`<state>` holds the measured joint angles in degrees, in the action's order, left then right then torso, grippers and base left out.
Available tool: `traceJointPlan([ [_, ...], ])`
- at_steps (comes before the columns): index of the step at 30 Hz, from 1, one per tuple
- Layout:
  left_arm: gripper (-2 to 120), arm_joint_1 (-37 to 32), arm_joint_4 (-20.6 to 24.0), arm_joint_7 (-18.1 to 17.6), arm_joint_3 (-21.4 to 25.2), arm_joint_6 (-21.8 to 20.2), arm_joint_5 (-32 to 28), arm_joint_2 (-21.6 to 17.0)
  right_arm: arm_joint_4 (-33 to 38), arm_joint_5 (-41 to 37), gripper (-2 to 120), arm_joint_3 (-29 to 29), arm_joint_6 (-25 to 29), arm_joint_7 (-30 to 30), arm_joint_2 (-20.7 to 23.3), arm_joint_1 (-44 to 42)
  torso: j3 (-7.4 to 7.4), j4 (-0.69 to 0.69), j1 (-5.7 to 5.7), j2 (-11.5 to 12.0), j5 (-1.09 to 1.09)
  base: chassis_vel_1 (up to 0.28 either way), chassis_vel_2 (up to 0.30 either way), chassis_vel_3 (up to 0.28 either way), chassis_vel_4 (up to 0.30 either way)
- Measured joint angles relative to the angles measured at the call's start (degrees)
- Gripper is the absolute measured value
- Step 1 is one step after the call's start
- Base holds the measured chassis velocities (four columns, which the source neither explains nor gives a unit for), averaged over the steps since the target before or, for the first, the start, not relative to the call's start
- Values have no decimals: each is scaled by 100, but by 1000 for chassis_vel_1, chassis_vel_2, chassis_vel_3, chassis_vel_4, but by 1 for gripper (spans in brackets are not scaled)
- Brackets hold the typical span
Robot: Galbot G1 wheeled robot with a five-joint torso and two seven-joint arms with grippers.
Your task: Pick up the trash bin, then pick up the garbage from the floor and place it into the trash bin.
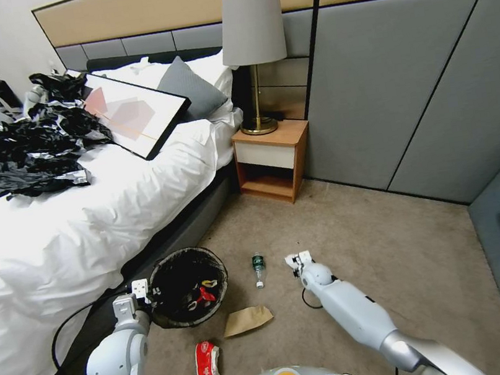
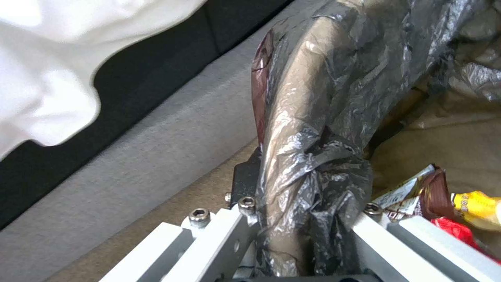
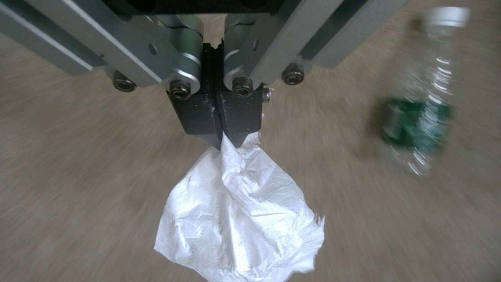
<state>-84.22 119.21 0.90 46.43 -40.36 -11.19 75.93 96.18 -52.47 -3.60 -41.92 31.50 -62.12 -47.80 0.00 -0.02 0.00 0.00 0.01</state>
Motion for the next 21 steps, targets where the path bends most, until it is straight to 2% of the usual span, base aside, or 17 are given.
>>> traceJointPlan([
  [1, 0, 4, 12, 21, -22, -20, 22, -4, 439, -286, 0, -35, -24, 153, 236, 27, 0, 0, 0, 0, -1, 0, 0, 0, 0],
  [2, 0, 4, 12, 21, -22, -20, 22, -4, 439, -286, 0, -35, -24, 153, 236, 27, 0, 0, 0, 0, -1, 0, 0, 0, 0],
  [4, 0, 22, 63, 27, -72, -94, 28, -13, 1236, -793, 0, -103, -43, 314, 625, 126, 0, 1, 0, 0, -1, 0, 0, 0, 0],
  [5, 0, 22, 63, 27, -72, -94, 28, -13, 1236, -793, 0, -103, -43, 314, 625, 126, 0, 1, 0, 0, -1, 0, 0, 0, 0],
  [8, 0, 51, 99, 27, -138, -173, 12, 0, 2228, -1557, 0, -134, -44, 329, 978, 471, 0, 3, 0, 0, -1, 0, 0, 0, 0],
  [9, 0, 51, 99, 27, -138, -173, 12, 0, 2228, -1557, 0, -134, -44, 329, 978, 471, 0, 3, 0, 0, -1, 0, 0, 0, 0],
  [11, 0, 54, 120, 29, -173, -175, 21, 19, 2836, -2338, 0, 35, -23, 346, 1135, 972, 0, 2, 0, 0, -2, 0, 0, 0, 0],
  [12, 0, 54, 120, 29, -173, -175, 21, 19, 2836, -2338, 0, 35, -23, 346, 1135, 972, 0, 2, 0, 0, -2, 0, 0, 0, 0],
  [15, 0, 54, 126, 34, -181, -176, 44, 31, 3158, -3241, 0, 486, 59, 326, 1163, 1785, 0, 4, 0, 0, 1, 0, 0, 0, 0],
  [16, 0, 54, 126, 34, -181, -176, 44, 31, 3158, -3241, 0, 486, 59, 326, 1163, 1785, 0, 4, 0, 0, 1, 0, 0, 0, 0],
  [18, 0, 53, 129, 38, -181, -179, 46, 33, 3164, -3661, 0, 886, 88, 144, 1054, 2309, 0, 4, 0, 0, 0, 0, 0, 0, 0],
  [21, 0, 54, 128, 39, -177, -185, 47, 39, 3119, -3745, 0, 1257, 126, 0, 965, 2576, 0, 2, 0, 0, 0, 0, 0, 0, 0],
])
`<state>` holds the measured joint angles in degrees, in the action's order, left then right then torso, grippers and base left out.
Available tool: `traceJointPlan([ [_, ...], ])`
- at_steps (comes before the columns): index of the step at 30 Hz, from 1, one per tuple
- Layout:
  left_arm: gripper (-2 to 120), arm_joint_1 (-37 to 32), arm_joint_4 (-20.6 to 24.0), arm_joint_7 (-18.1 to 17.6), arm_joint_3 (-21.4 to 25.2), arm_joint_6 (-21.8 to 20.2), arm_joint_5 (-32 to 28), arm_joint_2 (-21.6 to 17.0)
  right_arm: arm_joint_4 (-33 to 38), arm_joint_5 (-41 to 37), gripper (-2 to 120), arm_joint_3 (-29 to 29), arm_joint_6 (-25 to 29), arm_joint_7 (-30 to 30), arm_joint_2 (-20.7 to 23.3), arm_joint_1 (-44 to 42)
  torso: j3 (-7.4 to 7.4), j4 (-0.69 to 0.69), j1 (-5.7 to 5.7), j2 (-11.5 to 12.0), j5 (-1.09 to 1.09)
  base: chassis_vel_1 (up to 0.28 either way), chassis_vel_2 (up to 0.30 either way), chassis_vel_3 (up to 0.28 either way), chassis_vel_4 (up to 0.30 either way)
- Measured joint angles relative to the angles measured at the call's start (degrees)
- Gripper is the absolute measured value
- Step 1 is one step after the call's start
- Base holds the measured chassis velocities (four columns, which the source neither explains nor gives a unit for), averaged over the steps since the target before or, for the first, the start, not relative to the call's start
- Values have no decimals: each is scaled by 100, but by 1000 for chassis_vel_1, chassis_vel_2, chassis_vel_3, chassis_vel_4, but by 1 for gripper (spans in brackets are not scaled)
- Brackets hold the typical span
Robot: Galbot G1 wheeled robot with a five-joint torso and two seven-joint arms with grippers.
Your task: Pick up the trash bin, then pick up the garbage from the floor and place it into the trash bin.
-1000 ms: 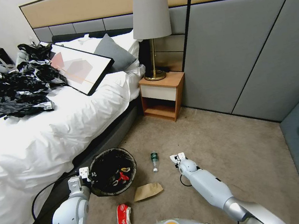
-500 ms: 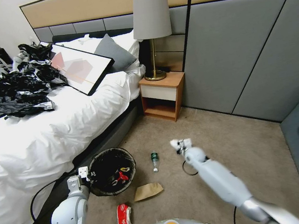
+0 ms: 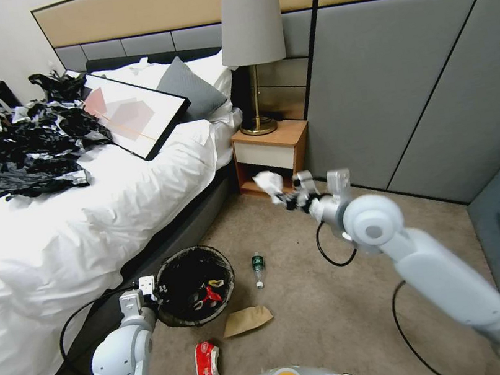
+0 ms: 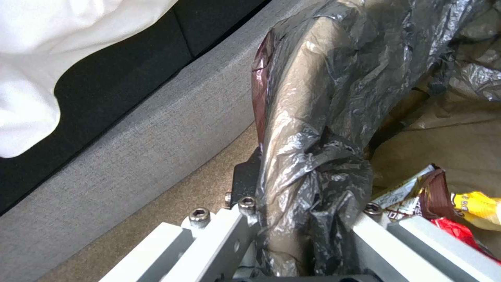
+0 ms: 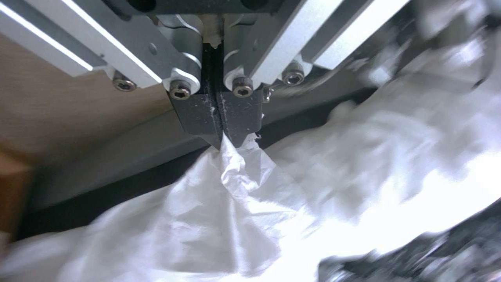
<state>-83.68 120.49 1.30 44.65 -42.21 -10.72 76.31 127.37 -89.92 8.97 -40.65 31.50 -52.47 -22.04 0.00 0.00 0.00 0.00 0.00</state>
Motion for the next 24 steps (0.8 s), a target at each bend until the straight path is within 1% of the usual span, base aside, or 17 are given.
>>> traceJointPlan([
  [1, 0, 5, -12, 1, 4, 0, 0, 3, -48, -137, 0, 364, -1, -80, -93, 273, 0, 1, 0, 0, -1, 0, 0, 0, 0],
  [2, 0, 5, -12, 1, 4, 0, 0, 3, -48, -137, 0, 364, -1, -80, -93, 273, 0, 1, 0, 0, -1, 0, 0, 0, 0],
  [3, 0, 9, -18, 1, 7, -1, 0, 5, -64, -201, 0, 497, -5, -93, -131, 386, 0, 3, 0, 0, 2, 0, 0, 0, 0],
  [4, 0, 26, -42, 1, 12, -1, 0, 7, -167, -293, 0, 914, 13, -93, -259, 683, 0, 0, 0, 0, 0, 0, 0, 0, 0],
  [5, 0, 38, -56, 1, 15, -1, 0, 13, -228, -366, 0, 1121, 23, -87, -343, 849, 0, 2, 0, 0, -1, 0, 0, 0, 0],
  [6, 0, 38, -56, 1, 15, -1, 0, 13, -228, -366, 0, 1121, 23, -87, -343, 849, 0, 2, 0, 0, -1, 0, 0, 0, 0],
  [7, 0, 55, -77, 1, 21, -1, 1, 26, -316, -566, 0, 1382, 44, -50, -460, 1066, 0, 0, 0, 0, 2, 0, 0, 0, 0],
  [8, 0, 58, -85, 1, 29, -1, 3, 32, -382, -757, 0, 1611, 54, -2, -544, 1207, 0, 2, 0, 0, 2, 0, 0, 0, 0],
  [9, 0, 58, -85, 1, 29, -1, 3, 32, -382, -757, 0, 1611, 54, -2, -544, 1207, 0, 2, 0, 0, 2, 0, 0, 0, 0],
  [12, 0, 78, -112, 3, 56, -1, 9, 55, -549, -916, 0, 2300, 61, 37, -630, 1530, 0, 0, 0, 0, 1, 0, 0, 0, 0],
  [14, 0, 86, -119, 3, 57, -1, 9, 61, -575, -922, 0, 2373, 61, 48, -647, 1549, 0, 0, 0, 0, 1, 0, 0, 0, 0],
  [16, 0, 105, -143, 6, 59, 1, 9, 83, -704, -930, 0, 2642, 55, 115, -800, 1561, 0, -1, 0, 0, 1, 0, 0, 0, 0],
  [18, 0, 106, -149, 8, 60, 1, 10, 86, -742, -921, 0, 2696, 55, 131, -848, 1541, 0, -1, 0, 0, 1, 0, 0, 0, 0],
  [20, 0, 115, -170, 10, 75, 10, 10, 89, -868, -850, 0, 2877, 43, 189, -966, 1414, 0, 2, 0, 0, 0, 0, 0, 0, 0],
  [21, 0, 115, -170, 10, 75, 10, 10, 89, -868, -850, 0, 2877, 43, 189, -966, 1414, 0, 2, 0, 0, 0, 0, 0, 0, 0],
  [24, 0, 121, -181, 19, 107, 22, 10, 88, -1069, -617, 0, 2996, 29, 194, -1031, 1183, 0, -1, 0, 0, 0, 0, 0, 0, 0],
])
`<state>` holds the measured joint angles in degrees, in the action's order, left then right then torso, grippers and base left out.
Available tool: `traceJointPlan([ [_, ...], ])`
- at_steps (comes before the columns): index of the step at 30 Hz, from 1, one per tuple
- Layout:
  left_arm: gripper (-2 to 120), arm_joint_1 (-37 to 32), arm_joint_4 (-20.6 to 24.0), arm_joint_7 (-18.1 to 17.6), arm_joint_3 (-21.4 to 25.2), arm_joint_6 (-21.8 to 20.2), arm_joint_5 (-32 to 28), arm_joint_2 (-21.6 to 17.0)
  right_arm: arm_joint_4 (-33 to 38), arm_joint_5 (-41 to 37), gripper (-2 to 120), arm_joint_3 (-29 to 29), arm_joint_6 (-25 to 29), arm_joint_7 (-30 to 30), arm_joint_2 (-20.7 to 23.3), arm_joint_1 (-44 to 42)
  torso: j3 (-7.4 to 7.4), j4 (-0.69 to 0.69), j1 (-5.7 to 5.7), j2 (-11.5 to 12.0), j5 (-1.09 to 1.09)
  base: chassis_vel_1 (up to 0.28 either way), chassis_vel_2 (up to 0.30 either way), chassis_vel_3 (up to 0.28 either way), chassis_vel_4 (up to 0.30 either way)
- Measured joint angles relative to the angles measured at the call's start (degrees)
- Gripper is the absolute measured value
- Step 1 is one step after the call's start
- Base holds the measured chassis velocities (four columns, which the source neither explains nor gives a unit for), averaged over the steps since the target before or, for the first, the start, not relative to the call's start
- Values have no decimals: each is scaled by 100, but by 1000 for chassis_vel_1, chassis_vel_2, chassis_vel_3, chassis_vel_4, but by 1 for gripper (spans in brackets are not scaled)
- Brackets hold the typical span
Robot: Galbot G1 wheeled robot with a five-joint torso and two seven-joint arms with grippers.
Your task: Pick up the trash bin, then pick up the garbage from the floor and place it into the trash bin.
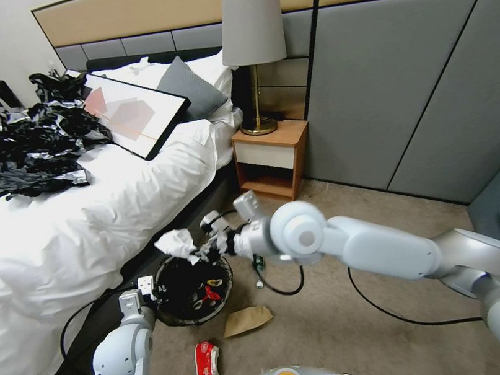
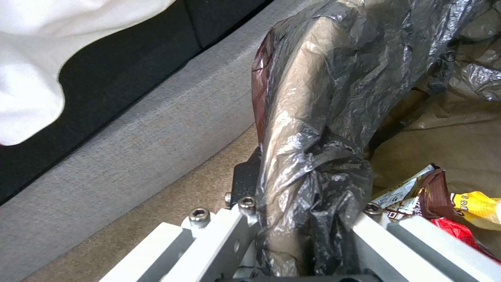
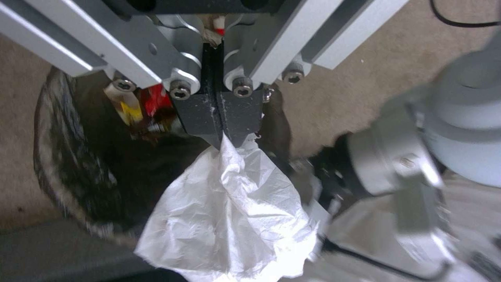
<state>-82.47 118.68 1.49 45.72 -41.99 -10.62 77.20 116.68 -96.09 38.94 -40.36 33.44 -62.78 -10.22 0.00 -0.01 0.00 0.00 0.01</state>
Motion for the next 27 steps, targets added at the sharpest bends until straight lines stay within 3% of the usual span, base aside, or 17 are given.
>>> traceJointPlan([
  [16, 0, 12, -92, 8, 32, 43, 7, 36, -666, 553, 3, 290, 117, 26, -449, -324, 0, 2, 0, 0, 1, 0, 0, 0, 0],
  [18, 0, 19, -95, 9, 43, 48, 8, 36, -763, 600, 12, 336, 251, 81, -560, -334, 0, 2, 0, 0, 0, 0, 0, 0, 0],
  [20, 0, 21, -98, 9, 47, 50, 8, 35, -781, 590, 13, 336, 259, 94, -587, -332, 0, 1, 0, 0, 0, 0, 0, 0, 0],
  [22, 0, 25, -105, 10, 62, 57, 8, 31, -813, 533, 27, 299, 263, 111, -669, -312, 0, 1, 0, 0, 0, 0, 0, 0, 0],
  [27, 0, 39, -164, 11, 67, 92, 8, 38, -829, 527, 44, 238, 274, 137, -705, -358, 0, 1, 0, 0, 0, 0, 0, 0, 0],
])
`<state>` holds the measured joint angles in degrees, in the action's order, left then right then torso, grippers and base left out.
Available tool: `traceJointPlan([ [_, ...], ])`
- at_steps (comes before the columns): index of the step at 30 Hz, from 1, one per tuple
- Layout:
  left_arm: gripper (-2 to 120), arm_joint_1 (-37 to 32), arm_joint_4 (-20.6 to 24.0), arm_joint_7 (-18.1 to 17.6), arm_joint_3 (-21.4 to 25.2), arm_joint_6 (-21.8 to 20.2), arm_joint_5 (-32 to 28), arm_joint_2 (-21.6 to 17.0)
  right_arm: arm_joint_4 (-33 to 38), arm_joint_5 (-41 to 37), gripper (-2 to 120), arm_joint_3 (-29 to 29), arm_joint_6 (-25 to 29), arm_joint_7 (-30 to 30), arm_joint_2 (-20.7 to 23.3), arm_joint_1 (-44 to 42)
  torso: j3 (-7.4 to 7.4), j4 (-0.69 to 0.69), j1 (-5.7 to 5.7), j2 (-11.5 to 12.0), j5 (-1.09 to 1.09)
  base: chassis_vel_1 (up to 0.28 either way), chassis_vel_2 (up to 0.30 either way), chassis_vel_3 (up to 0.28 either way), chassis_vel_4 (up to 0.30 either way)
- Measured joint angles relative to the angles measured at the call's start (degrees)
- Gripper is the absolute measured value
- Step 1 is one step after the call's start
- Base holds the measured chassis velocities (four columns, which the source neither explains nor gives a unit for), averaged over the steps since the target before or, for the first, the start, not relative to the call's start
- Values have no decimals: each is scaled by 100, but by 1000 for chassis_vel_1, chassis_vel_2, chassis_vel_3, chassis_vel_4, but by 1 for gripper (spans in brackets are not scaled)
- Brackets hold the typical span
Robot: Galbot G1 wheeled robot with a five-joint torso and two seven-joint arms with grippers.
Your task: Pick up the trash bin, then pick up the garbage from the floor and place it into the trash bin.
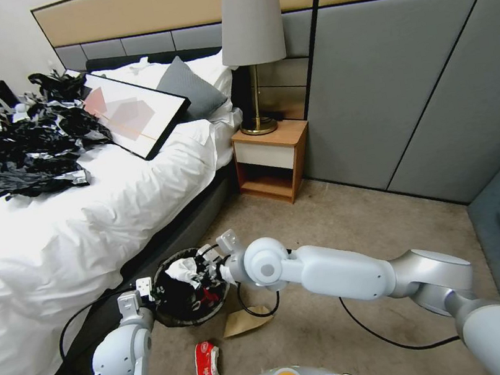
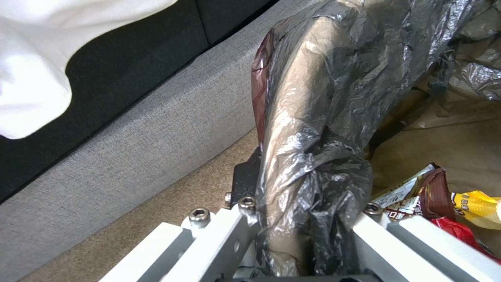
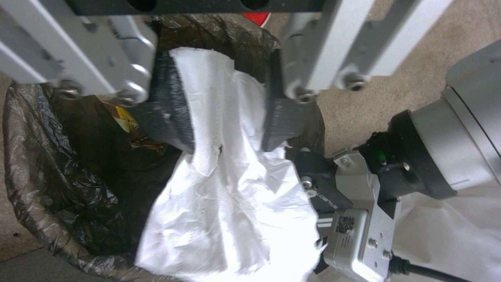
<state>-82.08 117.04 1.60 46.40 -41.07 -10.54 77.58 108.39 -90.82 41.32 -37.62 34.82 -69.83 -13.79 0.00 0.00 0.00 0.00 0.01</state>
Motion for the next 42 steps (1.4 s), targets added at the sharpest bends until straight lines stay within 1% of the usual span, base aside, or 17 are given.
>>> traceJointPlan([
  [1, 0, 2, -20, 3, -1, 7, 3, 10, 5, 5, 51, -22, 2, 5, -3, -42, 0, 0, 0, 0, 0, 0, 0, 0, 0],
  [2, 0, 2, -20, 3, -1, 7, 3, 10, 5, 5, 51, -22, 2, 5, -3, -42, 0, 0, 0, 0, 0, 0, 0, 0, 0],
  [5, 0, 11, -31, 4, -27, 10, 8, 26, 16, 16, 65, -92, 2, 13, -2, -104, 0, 1, 0, -1, -1, 0, 0, 0, 0],
  [6, 0, 11, -31, 4, -27, 10, 8, 26, 16, 16, 65, -92, 2, 13, -2, -104, 0, 1, 0, -1, -1, 0, 0, 0, 0],
  [8, 0, 23, -42, 5, -39, 10, 8, 12, 24, 25, 75, -149, 2, 13, 12, -124, 0, 0, 0, 0, -1, 0, 0, 0, 0],
  [9, 0, 23, -42, 5, -39, 10, 8, 12, 24, 25, 75, -149, 2, 13, 12, -124, 0, 0, 0, 0, -1, 0, 0, 0, 0],
  [11, 0, 41, -67, 4, -41, 9, 8, -22, 27, 30, 86, -210, 1, 16, 32, -145, 0, 0, 0, -1, -1, 0, 0, 0, 0],
  [12, 0, 41, -67, 4, -41, 9, 8, -22, 27, 30, 86, -210, 1, 16, 32, -145, 0, 0, 0, -1, -1, 0, 0, 0, 0],
  [13, 0, 46, -69, 4, -42, 9, 8, -30, 35, 40, 92, -226, 3, 34, 39, -162, 0, 0, 0, -1, -1, 0, 0, 0, 0],
  [14, 0, 47, -69, 5, -45, 9, 8, -32, 50, 48, 96, -235, 8, 48, 56, -183, 0, 1, 0, -1, -1, 0, 0, 0, 0],
  [15, 0, 47, -69, 5, -45, 9, 8, -32, 50, 48, 96, -235, 8, 48, 56, -183, 0, 1, 0, -1, -1, 0, 0, 0, 0],
  [16, 0, 46, -69, 6, -51, 8, 8, -31, 66, 61, 99, -239, 13, 66, 80, -210, 0, 0, 0, -1, -1, 0, 0, 0, 0],
  [23, 0, 33, -51, 16, -46, 7, 8, -42, 117, 108, 100, -268, 58, 85, 190, -293, 0, 0, 0, 0, -1, 0, 0, 0, 0],
  [33, 0, 44, -51, 20, -40, 5, 6, -59, 69, 125, 100, -326, 98, 151, 136, -355, 0, 0, 0, -1, -1, 0, 0, 0, 0],
  [39, 0, 46, -66, 22, -37, 5, 1, -77, 63, 124, 100, -553, 200, 120, 158, -290, 0, 0, 0, -1, -1, 0, 0, 0, 0],
  [42, 0, 62, -70, 22, -52, 5, 1, -68, 24, 131, 100, -563, 215, 108, 158, -272, 0, 0, 0, -1, -1, 0, 0, 0, 0],
])
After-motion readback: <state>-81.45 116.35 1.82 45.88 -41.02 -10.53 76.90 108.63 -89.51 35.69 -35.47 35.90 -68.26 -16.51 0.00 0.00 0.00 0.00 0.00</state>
